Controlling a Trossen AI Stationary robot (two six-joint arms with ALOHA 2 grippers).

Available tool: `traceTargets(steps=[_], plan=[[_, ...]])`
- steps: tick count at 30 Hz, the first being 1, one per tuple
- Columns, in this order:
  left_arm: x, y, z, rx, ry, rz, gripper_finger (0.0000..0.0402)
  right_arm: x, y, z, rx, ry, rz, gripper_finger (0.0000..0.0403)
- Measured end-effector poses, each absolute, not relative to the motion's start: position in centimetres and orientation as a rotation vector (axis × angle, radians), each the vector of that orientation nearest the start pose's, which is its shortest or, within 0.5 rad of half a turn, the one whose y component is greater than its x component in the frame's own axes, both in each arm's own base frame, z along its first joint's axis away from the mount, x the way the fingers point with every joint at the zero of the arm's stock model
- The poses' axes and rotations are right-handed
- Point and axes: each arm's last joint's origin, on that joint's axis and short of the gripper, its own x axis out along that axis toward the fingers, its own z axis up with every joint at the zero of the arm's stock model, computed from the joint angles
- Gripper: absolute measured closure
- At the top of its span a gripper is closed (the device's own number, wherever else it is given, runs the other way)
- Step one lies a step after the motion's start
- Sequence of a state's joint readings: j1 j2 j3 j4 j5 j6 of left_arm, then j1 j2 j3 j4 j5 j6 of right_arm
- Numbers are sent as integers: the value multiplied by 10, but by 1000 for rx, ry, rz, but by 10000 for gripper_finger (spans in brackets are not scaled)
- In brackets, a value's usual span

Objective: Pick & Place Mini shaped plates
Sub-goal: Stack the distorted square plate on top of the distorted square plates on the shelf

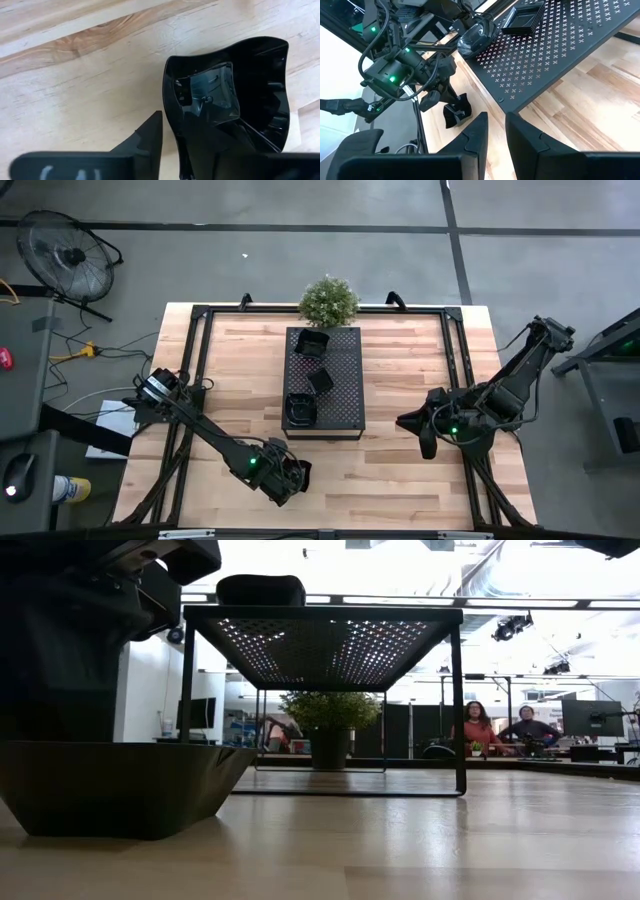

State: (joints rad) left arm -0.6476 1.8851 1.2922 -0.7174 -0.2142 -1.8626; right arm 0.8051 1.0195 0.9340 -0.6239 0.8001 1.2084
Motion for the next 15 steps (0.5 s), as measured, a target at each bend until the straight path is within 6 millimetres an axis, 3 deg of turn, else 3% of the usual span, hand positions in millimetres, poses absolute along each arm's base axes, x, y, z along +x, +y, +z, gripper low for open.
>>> traceTargets(steps=[8, 15], plan=[[293, -214, 174, -1054, 1060, 775, 393, 152, 128, 310, 659, 404, -283, 341], [292, -214, 175, -1031, 1068, 766, 399, 152, 128, 310, 659, 404, -283, 341]])
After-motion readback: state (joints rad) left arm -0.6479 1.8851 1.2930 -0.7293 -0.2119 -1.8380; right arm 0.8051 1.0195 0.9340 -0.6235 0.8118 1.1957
